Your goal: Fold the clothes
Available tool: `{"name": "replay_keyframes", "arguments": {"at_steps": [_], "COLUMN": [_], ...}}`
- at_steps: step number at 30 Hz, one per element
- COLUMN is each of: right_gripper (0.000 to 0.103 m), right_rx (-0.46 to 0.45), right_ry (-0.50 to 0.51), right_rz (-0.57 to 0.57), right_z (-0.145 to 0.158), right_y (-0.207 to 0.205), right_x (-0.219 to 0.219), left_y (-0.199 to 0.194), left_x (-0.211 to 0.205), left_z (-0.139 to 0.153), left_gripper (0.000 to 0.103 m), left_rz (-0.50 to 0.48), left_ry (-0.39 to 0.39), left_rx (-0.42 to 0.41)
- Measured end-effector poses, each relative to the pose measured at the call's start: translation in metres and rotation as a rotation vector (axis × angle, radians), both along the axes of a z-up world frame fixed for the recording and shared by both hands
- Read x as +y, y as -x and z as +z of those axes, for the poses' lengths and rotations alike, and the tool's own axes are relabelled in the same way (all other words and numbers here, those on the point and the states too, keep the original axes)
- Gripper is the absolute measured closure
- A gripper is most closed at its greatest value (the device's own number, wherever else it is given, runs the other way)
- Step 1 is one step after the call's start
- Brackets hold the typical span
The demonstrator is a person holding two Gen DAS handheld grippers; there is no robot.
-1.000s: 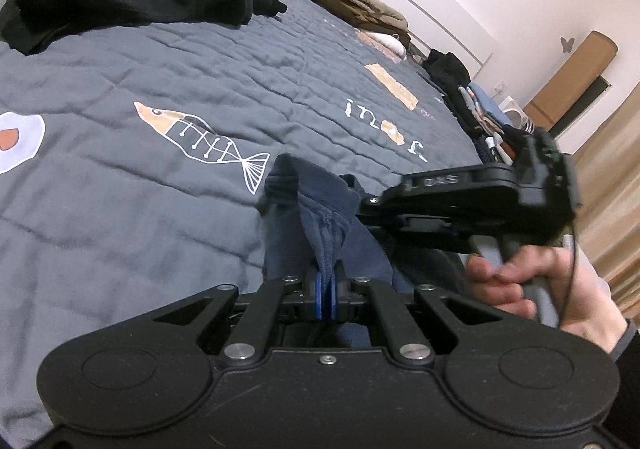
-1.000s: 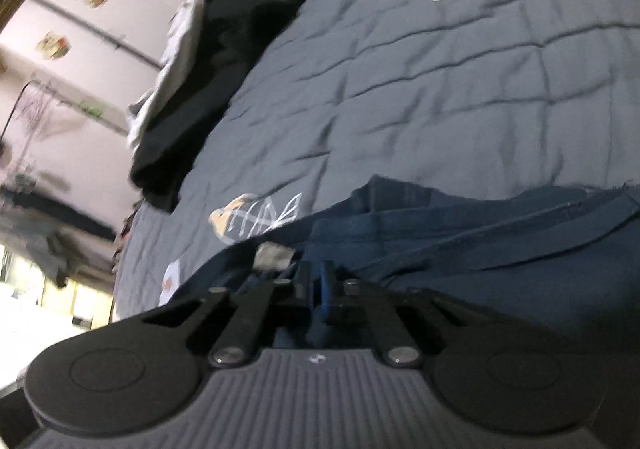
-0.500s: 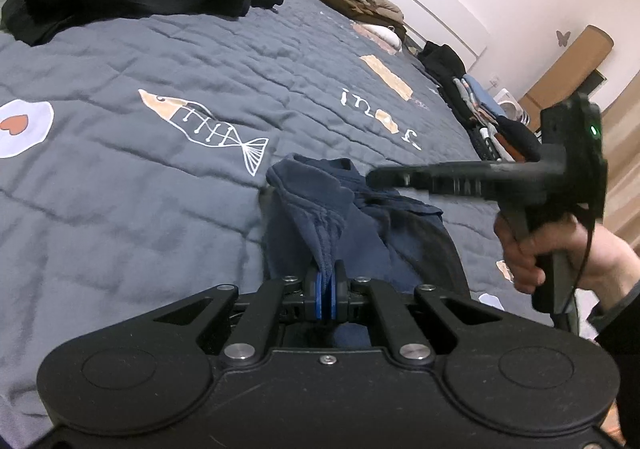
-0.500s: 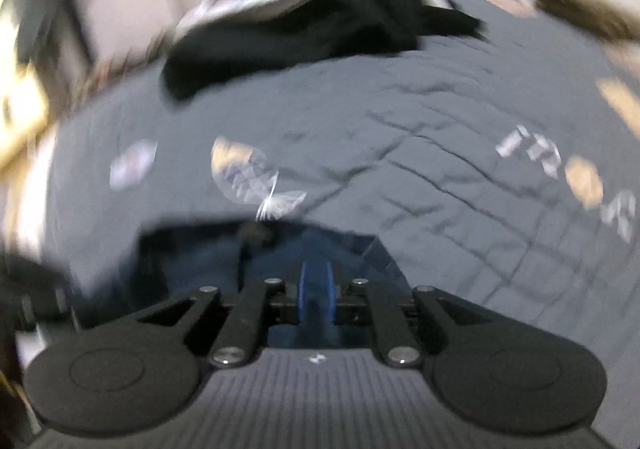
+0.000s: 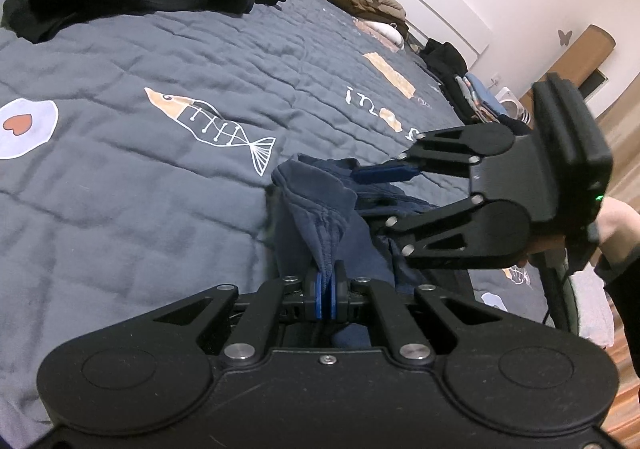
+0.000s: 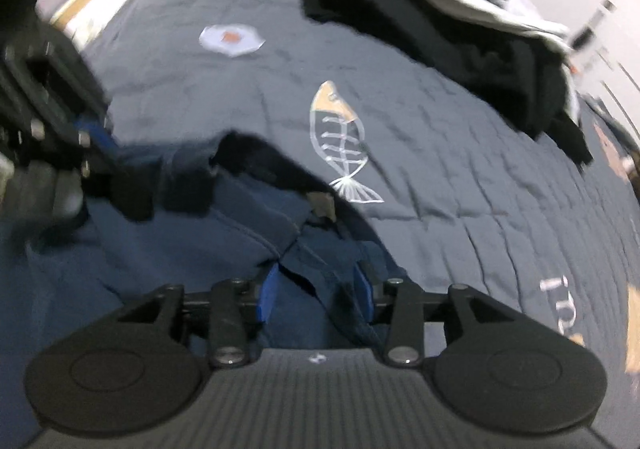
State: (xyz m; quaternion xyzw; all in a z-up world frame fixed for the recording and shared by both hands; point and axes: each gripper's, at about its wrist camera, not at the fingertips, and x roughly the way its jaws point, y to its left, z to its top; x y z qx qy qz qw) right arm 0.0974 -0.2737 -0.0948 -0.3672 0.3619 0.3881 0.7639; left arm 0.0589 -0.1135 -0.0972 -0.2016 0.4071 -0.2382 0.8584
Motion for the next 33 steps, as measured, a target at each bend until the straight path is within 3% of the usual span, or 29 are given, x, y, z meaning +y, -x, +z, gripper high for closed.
{"name": "replay_keyframes", "arguments": {"at_steps": [4,6,7,8,26,29,33], "right_gripper": [0.065,0.078,0.093,0.098,0.103,0.099,0.094], "right_rx": [-0.008,0.026,0.032,0.037,0.059,0.057,0.114], "right_ry": [0.044,0.018,-0.002,-0.022,-0.448,-0.445,-0.328], "right_rz": [0.074,0.052,0.023,-0.008,-0.610,-0.427,-0.297], "right_z": [-0.010,-0.010,-0.010,-0.009,0.009,0.020,0.020], "right_y": [0.000,-0.007,-0.012,-0.018,-0.074,-0.055,-0.048], "right_x": [0.009,0.010,0.010,0.009,-0.063,-0.055,-0.033], "left_y": [-0.001,-0.001,-0.001,-0.001,-0.002,-0.003,-0.004], "left_x": [0.001,0.002,0.002,0.002,0.002,0.002,0.001], "left_z": [-0.001,-0.001,-0.001,-0.002,-0.003,-0.003,-0.003], "left_gripper": [0.099,0.099,0.099,0.099,0.099,0.099,0.099], "left_rz": [-0.001,-0.001,-0.001,-0.001,0.002,0.000,-0.003], "left_ry": [0.002,0.005,0.006,0.007,0.005,0.008,0.008], "left_rx": [0.006,0.012,0.013,0.014,0.017,0.017,0.020]}}
